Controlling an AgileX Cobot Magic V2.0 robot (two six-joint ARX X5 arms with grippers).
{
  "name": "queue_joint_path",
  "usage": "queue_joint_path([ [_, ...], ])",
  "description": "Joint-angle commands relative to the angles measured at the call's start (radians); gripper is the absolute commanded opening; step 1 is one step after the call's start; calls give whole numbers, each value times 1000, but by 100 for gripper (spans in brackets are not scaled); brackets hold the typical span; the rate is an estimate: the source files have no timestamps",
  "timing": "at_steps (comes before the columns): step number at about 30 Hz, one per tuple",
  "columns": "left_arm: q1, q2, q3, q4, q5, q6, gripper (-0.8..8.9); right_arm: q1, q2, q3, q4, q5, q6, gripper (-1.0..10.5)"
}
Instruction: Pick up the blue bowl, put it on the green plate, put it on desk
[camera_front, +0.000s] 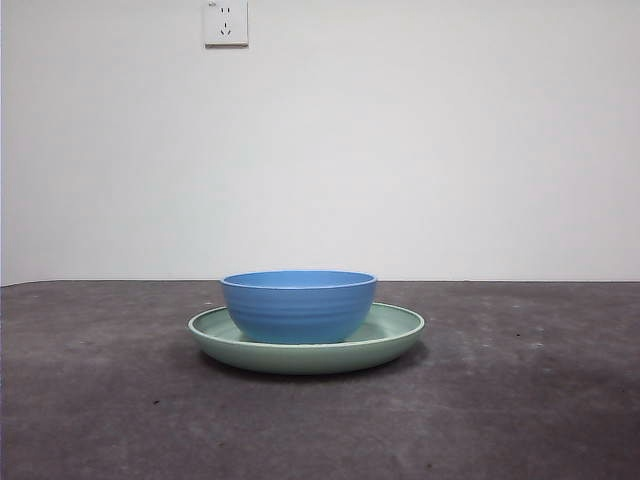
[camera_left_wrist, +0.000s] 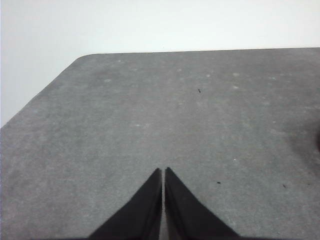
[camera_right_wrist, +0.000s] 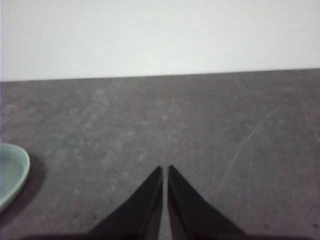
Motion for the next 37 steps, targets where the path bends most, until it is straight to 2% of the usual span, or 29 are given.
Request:
queue_joint_path([
  [1,2,-1,-21,-4,-3,-2,9,-1,-19,-27,10,2,27,12],
  [7,2,-1,-21,-4,-3,-2,9,-1,-41,-49,-77,2,49,12],
  [37,2,-1,-21,-4,-3,-2,9,-1,-41,-48,-58,-1,56,12],
])
